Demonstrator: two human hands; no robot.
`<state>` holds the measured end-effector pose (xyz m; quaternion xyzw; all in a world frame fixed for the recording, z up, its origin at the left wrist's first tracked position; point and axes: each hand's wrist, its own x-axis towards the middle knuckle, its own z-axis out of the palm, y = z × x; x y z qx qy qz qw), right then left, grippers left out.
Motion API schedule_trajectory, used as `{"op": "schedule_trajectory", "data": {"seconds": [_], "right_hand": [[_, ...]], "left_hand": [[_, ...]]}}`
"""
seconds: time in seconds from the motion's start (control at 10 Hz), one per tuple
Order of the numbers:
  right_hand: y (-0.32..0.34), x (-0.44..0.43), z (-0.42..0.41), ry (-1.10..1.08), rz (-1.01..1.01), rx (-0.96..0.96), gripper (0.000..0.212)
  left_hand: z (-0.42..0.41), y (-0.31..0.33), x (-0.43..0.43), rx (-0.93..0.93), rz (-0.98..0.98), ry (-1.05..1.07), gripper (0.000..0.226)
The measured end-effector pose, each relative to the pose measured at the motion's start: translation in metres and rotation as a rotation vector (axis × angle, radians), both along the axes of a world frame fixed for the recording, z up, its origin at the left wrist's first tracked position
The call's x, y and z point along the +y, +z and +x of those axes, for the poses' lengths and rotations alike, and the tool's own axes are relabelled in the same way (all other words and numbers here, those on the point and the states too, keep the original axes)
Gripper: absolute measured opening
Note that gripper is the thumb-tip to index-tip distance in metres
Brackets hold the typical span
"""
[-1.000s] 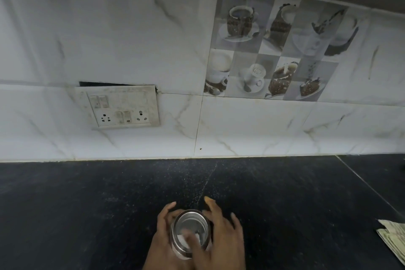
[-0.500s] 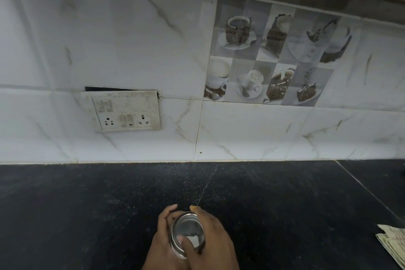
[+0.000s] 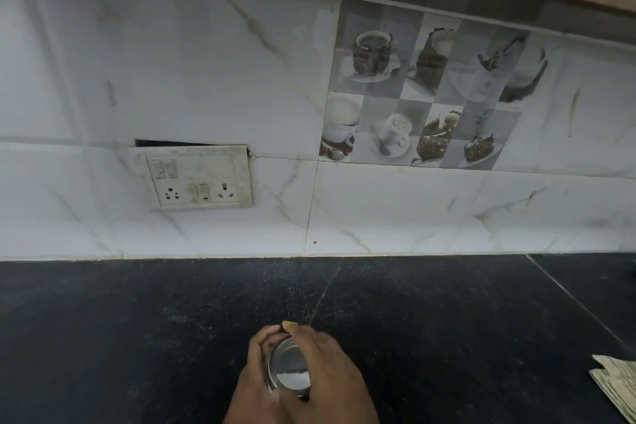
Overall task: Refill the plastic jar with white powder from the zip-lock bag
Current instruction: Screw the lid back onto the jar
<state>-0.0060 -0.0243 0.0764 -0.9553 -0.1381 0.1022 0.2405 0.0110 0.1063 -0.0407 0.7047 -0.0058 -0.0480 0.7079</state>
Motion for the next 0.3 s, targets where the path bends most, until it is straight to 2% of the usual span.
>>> {"op": "schedule_trajectory", "data": {"seconds": [0.1,0.2,0.3], "right_hand": [[0.009,0.005,0.001,-0.051,-0.058,-0.062,0.080],[0.022,0.003,0.003,0.033,-0.066,0.134,0.088],[0.010,0.001,0.002,-0.047,-0.057,0.019,0.088]], "left_hand": [[0.007,-0.052,-0.005,-0.066,-0.128,-0.077,0.097],[-0.007,-0.006,-0.012,-0.125,-0.080,-0.112,0.113],[-0.005,0.016,-0.007,-0.057,-0.044,0.108,0.105]]}}
